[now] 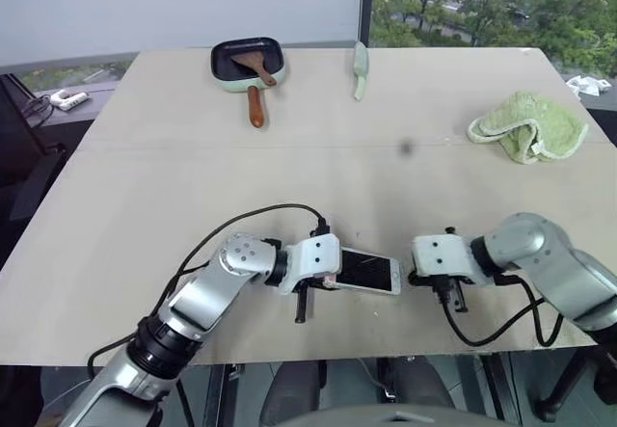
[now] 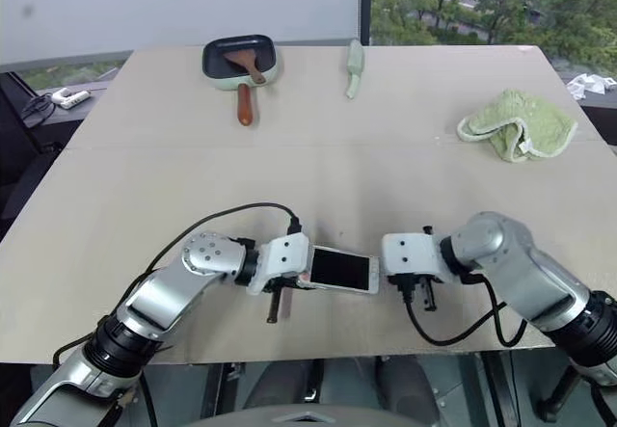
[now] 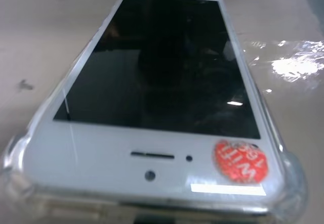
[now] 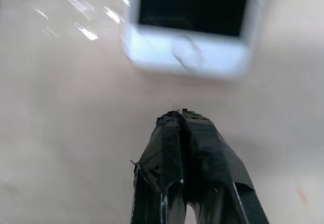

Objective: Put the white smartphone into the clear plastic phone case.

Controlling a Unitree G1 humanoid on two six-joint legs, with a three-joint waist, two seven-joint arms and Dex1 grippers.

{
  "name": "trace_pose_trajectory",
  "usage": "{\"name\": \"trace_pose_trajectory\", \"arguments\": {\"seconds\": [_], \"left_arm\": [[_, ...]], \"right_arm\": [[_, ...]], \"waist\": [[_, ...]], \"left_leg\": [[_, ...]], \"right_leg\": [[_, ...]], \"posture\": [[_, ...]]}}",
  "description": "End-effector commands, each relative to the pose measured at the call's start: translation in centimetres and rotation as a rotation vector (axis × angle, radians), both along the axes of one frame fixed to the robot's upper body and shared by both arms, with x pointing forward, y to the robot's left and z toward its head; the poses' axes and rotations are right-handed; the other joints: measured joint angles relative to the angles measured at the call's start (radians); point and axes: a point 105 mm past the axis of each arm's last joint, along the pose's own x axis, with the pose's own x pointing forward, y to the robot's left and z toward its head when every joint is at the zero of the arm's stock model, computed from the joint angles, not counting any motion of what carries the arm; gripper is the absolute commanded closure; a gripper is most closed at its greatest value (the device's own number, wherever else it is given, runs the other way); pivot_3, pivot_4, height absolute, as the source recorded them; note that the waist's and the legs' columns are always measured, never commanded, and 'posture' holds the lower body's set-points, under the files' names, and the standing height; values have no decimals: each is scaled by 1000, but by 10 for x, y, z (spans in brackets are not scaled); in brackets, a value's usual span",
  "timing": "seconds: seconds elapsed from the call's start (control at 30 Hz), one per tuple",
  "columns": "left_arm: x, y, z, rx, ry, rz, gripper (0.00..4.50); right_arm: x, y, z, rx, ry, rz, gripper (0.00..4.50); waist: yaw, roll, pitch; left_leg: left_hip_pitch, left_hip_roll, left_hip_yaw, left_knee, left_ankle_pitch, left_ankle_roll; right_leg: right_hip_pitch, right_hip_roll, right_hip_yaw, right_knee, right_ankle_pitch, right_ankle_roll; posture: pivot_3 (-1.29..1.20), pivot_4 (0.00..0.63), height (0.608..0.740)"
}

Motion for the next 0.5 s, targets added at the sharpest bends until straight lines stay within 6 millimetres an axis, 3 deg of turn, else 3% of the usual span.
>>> {"name": "trace_pose_trajectory", "arguments": {"seconds": [0.03, 0.23, 0.33, 0.5], "left_arm": [[3, 27, 13, 54, -13, 48, 4500], [-2, 58, 26, 119, 37, 97, 4500], [7, 69, 35, 123, -16, 140, 4500], [17, 51, 50, -86, -88, 135, 4500]], "right_arm": [[11, -11, 12, 2, -79, -41, 4479], [21, -19, 15, 6, -126, -81, 4479], [21, -9, 22, 85, -126, -84, 4479], [6, 12, 29, 254, -80, -53, 4479]], "waist": [[-5, 0, 0], [-4, 2, 2], [-2, 1, 3], [3, 1, 3]], "left_leg": [[0, 0, 0, -1, 0, 0], [1, 2, 0, -6, 0, 0], [0, 2, 1, -6, 0, 0], [0, 1, 0, -6, 0, 0]], "right_leg": [[0, 0, 0, 0, 0, 0], [-2, 2, 0, 0, -1, -1], [-2, 1, 0, -1, -1, -1], [-2, 1, 0, -2, -1, -1]], "posture": [[0, 150, 740], [0, 150, 740], [0, 150, 740], [0, 150, 740]]}}
